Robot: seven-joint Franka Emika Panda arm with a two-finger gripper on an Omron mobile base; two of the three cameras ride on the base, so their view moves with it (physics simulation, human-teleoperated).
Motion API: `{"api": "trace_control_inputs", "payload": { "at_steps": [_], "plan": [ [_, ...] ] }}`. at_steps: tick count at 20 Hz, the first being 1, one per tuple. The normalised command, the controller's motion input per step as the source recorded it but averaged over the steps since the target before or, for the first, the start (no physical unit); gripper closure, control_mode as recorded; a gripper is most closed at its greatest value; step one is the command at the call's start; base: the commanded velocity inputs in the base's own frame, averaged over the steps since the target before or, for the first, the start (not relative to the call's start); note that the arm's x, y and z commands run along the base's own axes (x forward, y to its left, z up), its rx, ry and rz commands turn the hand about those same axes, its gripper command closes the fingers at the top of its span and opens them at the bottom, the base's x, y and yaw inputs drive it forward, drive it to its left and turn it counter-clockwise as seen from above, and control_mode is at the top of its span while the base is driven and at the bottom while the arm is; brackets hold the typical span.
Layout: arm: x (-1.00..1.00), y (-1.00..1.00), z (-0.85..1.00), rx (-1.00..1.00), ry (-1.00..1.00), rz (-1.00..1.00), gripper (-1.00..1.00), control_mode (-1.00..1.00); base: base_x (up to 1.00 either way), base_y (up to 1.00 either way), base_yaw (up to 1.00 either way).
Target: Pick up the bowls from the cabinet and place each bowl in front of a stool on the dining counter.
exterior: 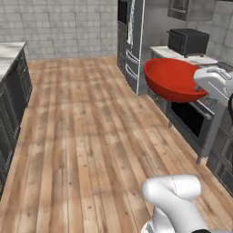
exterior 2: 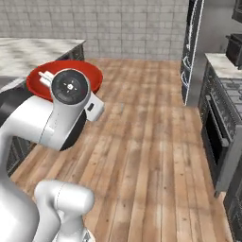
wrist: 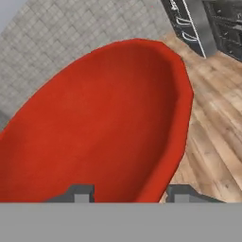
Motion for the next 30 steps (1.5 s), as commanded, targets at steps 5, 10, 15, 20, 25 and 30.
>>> {"api": "trace_control_inputs", "payload": {
  "at_steps": [5, 10, 15, 20, 25, 30],
  "plan": [
    [0.00, 0.00, 0.00, 0.00, 0.00, 0.00, 1.00, 1.00, 0.53, 0.31, 0.70],
    [0.00, 0.00, 0.00, 0.00, 0.00, 0.00, 1.00, 1.00, 0.88, 0.04, 0.57],
    [0.00, 0.00, 0.00, 0.00, 0.00, 0.00, 1.00, 1.00, 0.86, -0.02, 0.53],
    [0.00, 0.00, 0.00, 0.00, 0.00, 0.00, 1.00, 1.00, 0.83, -0.62, 0.31],
    [0.00, 0.00, 0.00, 0.00, 0.00, 0.00, 1.00, 1.00, 0.98, -1.00, 0.22],
    [0.00, 0.00, 0.00, 0.00, 0.00, 0.00, 1.00, 1.00, 1.00, -1.00, 0.17]
  ]
}}
